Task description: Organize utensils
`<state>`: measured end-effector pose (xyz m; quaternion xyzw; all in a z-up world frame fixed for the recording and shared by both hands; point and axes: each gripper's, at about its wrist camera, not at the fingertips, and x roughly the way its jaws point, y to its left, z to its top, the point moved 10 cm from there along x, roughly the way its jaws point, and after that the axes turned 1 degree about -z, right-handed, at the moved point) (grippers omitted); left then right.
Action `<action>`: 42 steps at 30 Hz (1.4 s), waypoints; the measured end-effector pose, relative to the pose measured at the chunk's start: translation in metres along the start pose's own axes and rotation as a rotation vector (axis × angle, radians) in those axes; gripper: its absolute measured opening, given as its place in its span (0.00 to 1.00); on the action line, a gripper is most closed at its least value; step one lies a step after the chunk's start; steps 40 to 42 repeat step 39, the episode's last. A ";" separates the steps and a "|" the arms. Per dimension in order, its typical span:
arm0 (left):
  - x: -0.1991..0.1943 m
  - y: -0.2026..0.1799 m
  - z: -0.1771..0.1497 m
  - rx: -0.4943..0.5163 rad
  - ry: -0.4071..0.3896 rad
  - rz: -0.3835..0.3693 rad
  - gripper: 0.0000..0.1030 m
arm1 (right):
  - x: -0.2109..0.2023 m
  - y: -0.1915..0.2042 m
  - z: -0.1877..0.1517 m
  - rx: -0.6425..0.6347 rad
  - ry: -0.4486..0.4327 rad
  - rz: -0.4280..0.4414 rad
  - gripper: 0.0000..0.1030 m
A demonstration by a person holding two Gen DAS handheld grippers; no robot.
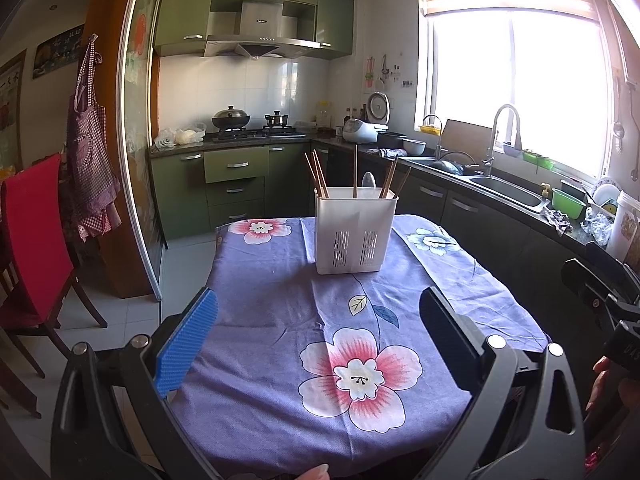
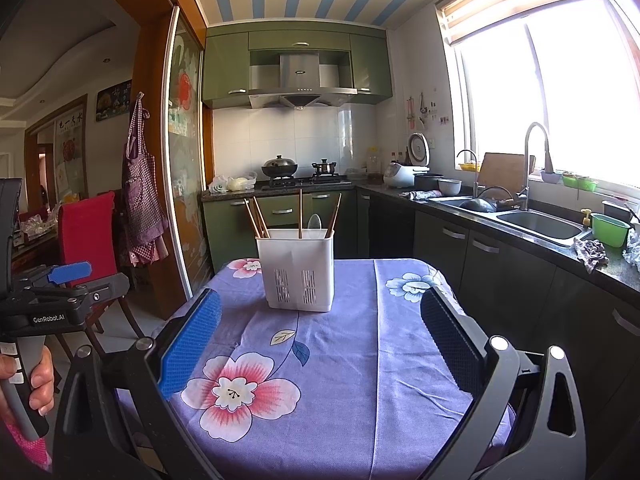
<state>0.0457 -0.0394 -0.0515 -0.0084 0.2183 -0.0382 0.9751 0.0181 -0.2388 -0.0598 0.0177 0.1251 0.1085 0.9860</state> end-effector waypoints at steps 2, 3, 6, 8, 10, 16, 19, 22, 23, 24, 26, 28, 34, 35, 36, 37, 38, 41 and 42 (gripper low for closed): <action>0.000 0.000 0.000 0.000 0.001 0.003 0.93 | 0.001 0.000 -0.001 0.000 0.001 0.001 0.95; 0.000 0.000 0.000 0.000 0.002 0.003 0.93 | 0.001 0.000 -0.001 0.000 0.001 0.001 0.95; 0.000 0.000 0.000 0.000 0.000 0.004 0.93 | 0.002 0.000 -0.003 0.000 0.004 0.002 0.96; 0.000 0.000 0.000 0.000 0.000 0.005 0.93 | 0.003 0.000 -0.004 -0.001 0.005 0.003 0.96; 0.001 0.001 0.000 0.001 0.001 0.014 0.93 | 0.003 0.000 -0.003 -0.001 0.004 0.002 0.95; 0.004 0.002 -0.001 0.011 0.008 0.027 0.93 | 0.008 -0.001 -0.007 -0.003 0.013 0.004 0.96; 0.005 0.002 -0.002 0.009 0.010 0.025 0.93 | 0.010 -0.001 -0.010 -0.005 0.017 0.005 0.96; 0.003 0.002 0.002 0.001 -0.015 0.017 0.93 | 0.013 -0.001 -0.012 -0.007 0.024 0.004 0.95; 0.002 0.003 0.003 -0.004 -0.020 0.017 0.93 | 0.013 -0.001 -0.012 -0.008 0.027 0.005 0.95; 0.003 0.004 0.004 -0.009 -0.022 0.014 0.93 | 0.013 -0.001 -0.013 -0.008 0.029 0.005 0.96; 0.003 0.004 0.005 -0.009 -0.032 0.004 0.93 | 0.015 -0.001 -0.013 -0.008 0.032 0.007 0.96; 0.004 0.003 0.005 -0.008 -0.031 -0.005 0.93 | 0.016 -0.002 -0.014 -0.009 0.036 0.006 0.95; 0.012 0.002 -0.001 0.000 0.020 -0.002 0.93 | 0.020 -0.004 -0.017 -0.003 0.048 0.012 0.95; 0.014 0.002 -0.002 -0.001 0.025 -0.002 0.93 | 0.021 -0.004 -0.018 -0.002 0.050 0.013 0.96; 0.015 0.002 -0.003 0.000 0.027 -0.006 0.93 | 0.022 -0.005 -0.018 -0.001 0.054 0.014 0.96; 0.016 0.002 -0.004 0.000 0.030 -0.006 0.93 | 0.023 -0.005 -0.019 0.001 0.057 0.015 0.96; 0.018 0.003 -0.005 -0.003 0.033 -0.007 0.93 | 0.024 -0.005 -0.020 0.002 0.060 0.016 0.96; 0.019 0.003 -0.006 -0.007 0.039 -0.010 0.93 | 0.025 -0.006 -0.021 0.003 0.063 0.015 0.95; 0.019 0.003 -0.006 -0.007 0.039 -0.010 0.93 | 0.025 -0.006 -0.021 0.003 0.063 0.015 0.95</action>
